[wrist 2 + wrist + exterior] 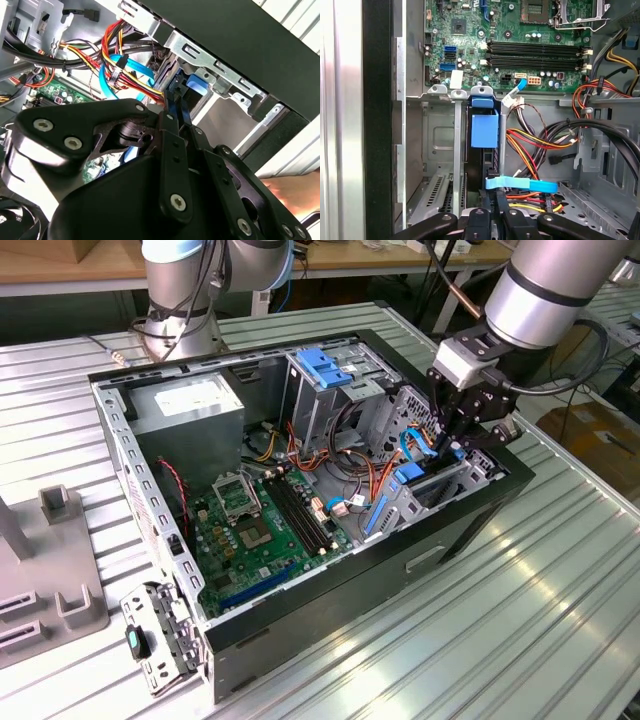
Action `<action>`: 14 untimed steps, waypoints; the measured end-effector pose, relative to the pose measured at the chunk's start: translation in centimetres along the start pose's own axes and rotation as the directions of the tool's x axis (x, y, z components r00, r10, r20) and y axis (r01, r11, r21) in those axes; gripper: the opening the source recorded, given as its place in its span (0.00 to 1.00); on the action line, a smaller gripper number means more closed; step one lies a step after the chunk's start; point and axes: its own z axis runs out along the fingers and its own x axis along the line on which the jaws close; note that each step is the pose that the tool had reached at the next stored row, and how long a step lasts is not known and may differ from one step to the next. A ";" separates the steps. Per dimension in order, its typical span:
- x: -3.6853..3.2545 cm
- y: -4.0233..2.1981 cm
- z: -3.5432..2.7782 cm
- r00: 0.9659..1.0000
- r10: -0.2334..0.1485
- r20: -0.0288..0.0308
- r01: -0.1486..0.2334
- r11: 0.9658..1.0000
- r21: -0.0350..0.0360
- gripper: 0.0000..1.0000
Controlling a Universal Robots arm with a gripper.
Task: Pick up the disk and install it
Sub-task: 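Insert the second disk wire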
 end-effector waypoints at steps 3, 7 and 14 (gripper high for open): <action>0.00 0.00 0.06 1.000 0.000 0.000 0.000 1.000 0.000 0.16; 0.01 0.01 0.10 1.000 0.000 0.000 0.000 1.000 0.000 0.16; 0.00 0.00 0.05 1.000 0.000 0.000 0.000 1.000 0.000 0.30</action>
